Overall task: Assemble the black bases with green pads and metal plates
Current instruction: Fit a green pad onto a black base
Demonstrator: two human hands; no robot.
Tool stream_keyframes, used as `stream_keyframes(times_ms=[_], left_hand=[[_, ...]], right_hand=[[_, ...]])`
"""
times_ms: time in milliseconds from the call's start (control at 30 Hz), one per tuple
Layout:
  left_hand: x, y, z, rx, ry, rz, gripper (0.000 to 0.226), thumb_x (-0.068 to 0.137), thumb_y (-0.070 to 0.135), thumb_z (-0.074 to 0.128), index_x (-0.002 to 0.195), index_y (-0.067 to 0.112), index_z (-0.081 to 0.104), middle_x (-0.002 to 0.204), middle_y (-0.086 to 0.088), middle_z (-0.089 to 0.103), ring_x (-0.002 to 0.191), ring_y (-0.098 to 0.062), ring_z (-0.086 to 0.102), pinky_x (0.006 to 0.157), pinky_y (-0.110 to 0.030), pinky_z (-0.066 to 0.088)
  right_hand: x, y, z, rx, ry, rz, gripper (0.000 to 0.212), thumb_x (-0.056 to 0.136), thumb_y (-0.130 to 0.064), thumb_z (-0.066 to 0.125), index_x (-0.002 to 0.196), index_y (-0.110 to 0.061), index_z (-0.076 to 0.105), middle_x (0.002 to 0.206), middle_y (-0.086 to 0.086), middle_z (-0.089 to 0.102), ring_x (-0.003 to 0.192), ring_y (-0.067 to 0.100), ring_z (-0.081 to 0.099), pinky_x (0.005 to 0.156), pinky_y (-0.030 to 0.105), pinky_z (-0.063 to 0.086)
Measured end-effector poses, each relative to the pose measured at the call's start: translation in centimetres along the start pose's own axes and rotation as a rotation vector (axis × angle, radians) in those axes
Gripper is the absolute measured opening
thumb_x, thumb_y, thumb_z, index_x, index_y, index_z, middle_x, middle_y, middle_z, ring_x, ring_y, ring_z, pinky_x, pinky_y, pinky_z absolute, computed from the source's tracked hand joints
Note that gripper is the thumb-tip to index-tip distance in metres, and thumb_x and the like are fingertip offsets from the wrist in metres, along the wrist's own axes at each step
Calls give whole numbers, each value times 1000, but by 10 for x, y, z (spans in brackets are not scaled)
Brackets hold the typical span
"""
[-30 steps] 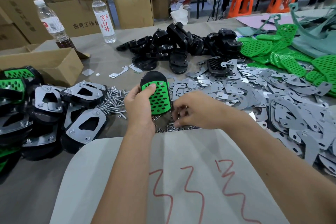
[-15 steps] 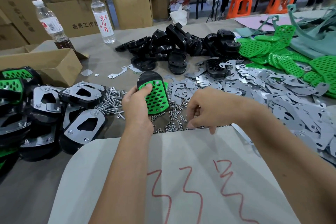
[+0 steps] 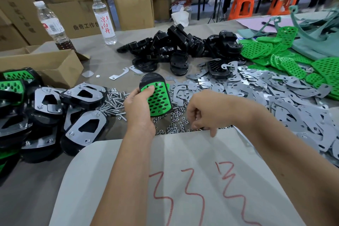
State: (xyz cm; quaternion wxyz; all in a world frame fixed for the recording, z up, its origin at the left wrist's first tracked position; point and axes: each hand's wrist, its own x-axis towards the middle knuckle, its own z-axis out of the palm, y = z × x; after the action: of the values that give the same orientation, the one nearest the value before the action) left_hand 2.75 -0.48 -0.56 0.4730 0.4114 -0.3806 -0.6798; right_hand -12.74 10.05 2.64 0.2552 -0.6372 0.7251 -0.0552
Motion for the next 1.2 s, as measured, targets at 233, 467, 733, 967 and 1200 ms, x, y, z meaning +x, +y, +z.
stream_keyframes(times_ms=[233, 467, 733, 967, 1200], left_hand=[[-2, -1, 0, 112, -91, 22, 14, 88, 6, 68, 93, 15, 77, 84, -1, 78, 76, -19, 72, 71, -38, 62], [-4, -14, 9, 338, -136, 191, 36, 86, -3, 74, 101, 26, 59, 90, -6, 76, 77, -18, 75, 61, -30, 58], [-12, -20, 14, 455, -265, 447, 35, 81, 4, 83, 106, 26, 70, 76, -6, 77, 66, -18, 68, 60, -42, 55], [-18, -21, 19, 555, -283, 574, 38, 77, 15, 73, 106, 40, 72, 76, 3, 77, 70, -24, 73, 63, -43, 59], [-24, -24, 21, 659, -273, 680, 47, 75, 18, 73, 116, 41, 72, 71, 19, 71, 67, -5, 69, 64, -23, 56]], right_hand=[[-1, 16, 1, 185, 302, 16, 19, 99, -6, 63, 82, -15, 67, 64, 4, 70, 48, 17, 71, 48, 34, 59], [10, 8, 26, 930, 693, -170, 11, 92, -11, 78, 89, -11, 67, 66, 12, 69, 45, 20, 61, 41, 28, 50], [11, -1, 40, 1266, 715, -363, 14, 95, 7, 66, 102, -1, 75, 79, 18, 75, 64, 20, 71, 61, 24, 60], [10, -2, 38, 1276, 818, -307, 14, 96, 8, 63, 100, 1, 74, 76, 16, 74, 60, 20, 70, 57, 23, 59], [14, 0, 46, 872, 1066, -208, 21, 96, 2, 66, 92, -18, 74, 72, 1, 73, 56, 19, 69, 54, 29, 59]])
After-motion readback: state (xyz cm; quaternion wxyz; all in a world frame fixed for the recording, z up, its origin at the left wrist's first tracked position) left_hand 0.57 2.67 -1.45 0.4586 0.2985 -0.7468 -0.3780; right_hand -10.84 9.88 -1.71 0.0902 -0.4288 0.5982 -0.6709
